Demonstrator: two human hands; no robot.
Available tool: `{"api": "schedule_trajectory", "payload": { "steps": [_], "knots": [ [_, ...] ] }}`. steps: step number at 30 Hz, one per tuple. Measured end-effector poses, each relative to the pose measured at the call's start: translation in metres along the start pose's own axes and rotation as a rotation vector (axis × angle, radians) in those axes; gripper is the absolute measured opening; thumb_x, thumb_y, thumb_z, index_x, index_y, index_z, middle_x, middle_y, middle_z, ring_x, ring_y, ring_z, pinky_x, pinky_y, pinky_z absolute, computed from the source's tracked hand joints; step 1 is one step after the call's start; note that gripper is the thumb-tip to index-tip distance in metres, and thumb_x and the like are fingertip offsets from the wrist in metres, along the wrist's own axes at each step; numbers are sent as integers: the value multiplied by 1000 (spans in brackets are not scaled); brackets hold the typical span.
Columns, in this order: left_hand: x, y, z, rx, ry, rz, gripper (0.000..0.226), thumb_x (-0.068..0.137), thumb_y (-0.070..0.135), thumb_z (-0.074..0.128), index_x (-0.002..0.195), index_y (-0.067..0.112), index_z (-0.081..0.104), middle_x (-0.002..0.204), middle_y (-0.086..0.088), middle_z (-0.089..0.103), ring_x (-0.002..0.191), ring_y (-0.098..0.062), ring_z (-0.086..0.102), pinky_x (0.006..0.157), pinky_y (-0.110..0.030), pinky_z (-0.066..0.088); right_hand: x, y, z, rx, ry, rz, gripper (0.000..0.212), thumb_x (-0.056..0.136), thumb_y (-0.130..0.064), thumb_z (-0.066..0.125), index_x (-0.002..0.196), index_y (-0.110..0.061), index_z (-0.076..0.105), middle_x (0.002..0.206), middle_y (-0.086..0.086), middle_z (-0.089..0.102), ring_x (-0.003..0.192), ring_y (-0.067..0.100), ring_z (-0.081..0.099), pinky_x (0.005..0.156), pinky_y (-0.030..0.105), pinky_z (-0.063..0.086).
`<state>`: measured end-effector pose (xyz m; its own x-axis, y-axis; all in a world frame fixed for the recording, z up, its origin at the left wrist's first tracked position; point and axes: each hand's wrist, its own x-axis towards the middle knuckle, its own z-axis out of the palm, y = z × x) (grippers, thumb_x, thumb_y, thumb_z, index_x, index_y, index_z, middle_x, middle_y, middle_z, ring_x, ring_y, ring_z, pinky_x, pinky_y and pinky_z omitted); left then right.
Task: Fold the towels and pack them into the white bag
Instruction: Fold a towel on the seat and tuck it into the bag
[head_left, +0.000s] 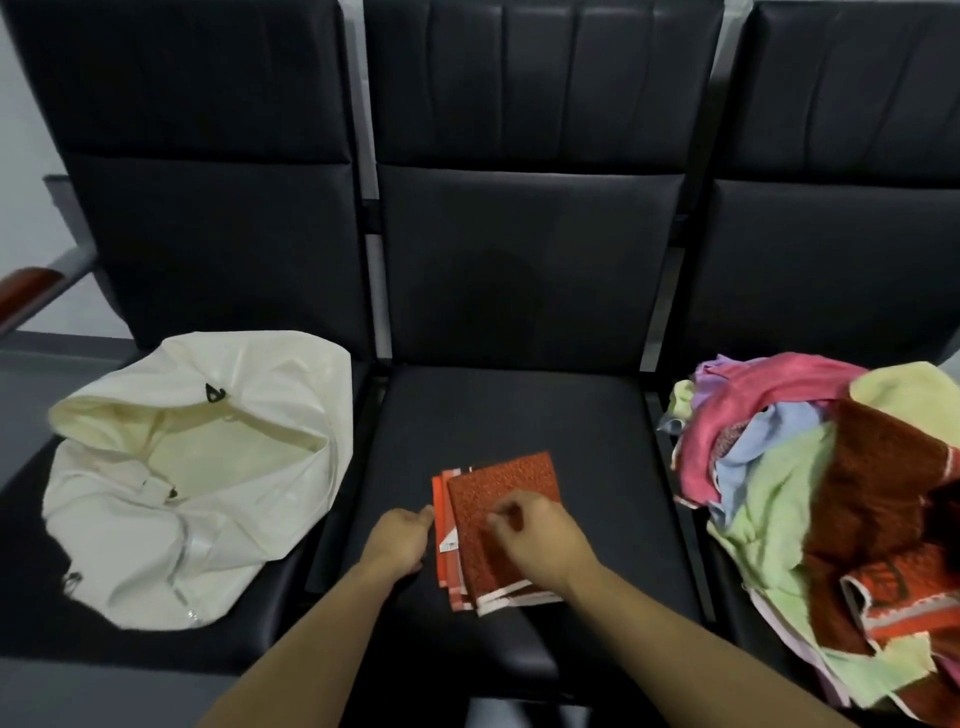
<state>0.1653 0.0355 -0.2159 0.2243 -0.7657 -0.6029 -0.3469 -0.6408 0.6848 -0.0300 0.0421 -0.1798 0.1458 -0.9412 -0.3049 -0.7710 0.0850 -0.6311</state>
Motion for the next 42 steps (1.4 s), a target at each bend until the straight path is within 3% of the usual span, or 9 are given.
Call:
{"api": "schedule_trajectory", "payload": {
  "steps": [5, 9, 12, 21, 25, 29, 34, 38, 42],
  "knots": [
    [3, -2, 21, 44, 3, 12, 46, 88, 54, 67, 94, 9, 63, 98, -19, 72, 90, -33, 71, 85, -43, 59, 23, 49, -23, 128, 125, 308, 13, 86, -34, 69, 81, -34, 57, 114, 7, 62, 98, 22, 65, 97, 38, 52],
    [-8, 9, 39, 291, 276, 127, 45, 89, 62, 63, 105, 19, 60, 114, -7, 50, 110, -26, 53, 94, -38, 46, 36, 57, -24, 204, 108, 334, 22, 91, -30, 71, 107, -23, 58, 110, 3, 64, 99, 20, 65, 89, 32, 53],
    [-6, 16, 48, 368, 164, 102, 54, 85, 70, 61, 100, 19, 66, 111, -6, 52, 109, -25, 54, 94, -40, 50, 43, 55, -17, 236, 79, 349, 40, 94, -29, 69, 126, -15, 50, 106, -2, 60, 102, 19, 61, 92, 32, 50],
    [-6, 31, 49, 138, 246, 238, 14, 96, 39, 57, 103, 27, 55, 86, 7, 67, 77, -12, 65, 71, -32, 50, 56, 55, -10, 260, 19, 438, 63, 86, -45, 76, 131, -8, 51, 121, 9, 67, 109, 25, 66, 89, 32, 51],
    [4, 15, 41, 258, 221, 98, 33, 97, 37, 60, 119, 17, 47, 113, -6, 61, 105, -30, 64, 85, -42, 52, 59, 51, -3, 243, -72, 431, 38, 84, -43, 78, 96, -8, 66, 97, 3, 72, 86, 19, 70, 82, 33, 56],
    [8, 7, 41, 381, 338, -29, 74, 88, 52, 70, 138, 7, 38, 140, -16, 40, 132, -35, 43, 104, -46, 42, 57, 47, 3, 287, -104, 438, 28, 85, -31, 79, 90, -5, 71, 88, 6, 74, 80, 20, 72, 80, 34, 60],
    [25, 5, 34, 260, 143, -91, 70, 81, 71, 66, 122, 14, 62, 135, -15, 50, 131, -34, 43, 112, -41, 37, 46, 48, -4, 436, -26, 400, 21, 89, -26, 74, 99, -13, 60, 92, 2, 71, 82, 16, 69, 64, 26, 53],
    [18, 3, 37, 0, 37, 56, 36, 88, 46, 74, 103, 19, 58, 110, -3, 68, 101, -20, 66, 95, -42, 54, 41, 51, -9, 467, -13, 368, 29, 92, -29, 72, 109, -12, 55, 101, 2, 69, 86, 14, 68, 62, 22, 49],
    [8, 5, 42, -210, 37, 52, 34, 95, 35, 71, 108, 12, 49, 109, -7, 66, 93, -17, 66, 82, -37, 56, 39, 52, -11, 413, 27, 350, 28, 95, -28, 69, 111, -12, 53, 102, 3, 68, 84, 10, 64, 63, 19, 46]
  ]
}}
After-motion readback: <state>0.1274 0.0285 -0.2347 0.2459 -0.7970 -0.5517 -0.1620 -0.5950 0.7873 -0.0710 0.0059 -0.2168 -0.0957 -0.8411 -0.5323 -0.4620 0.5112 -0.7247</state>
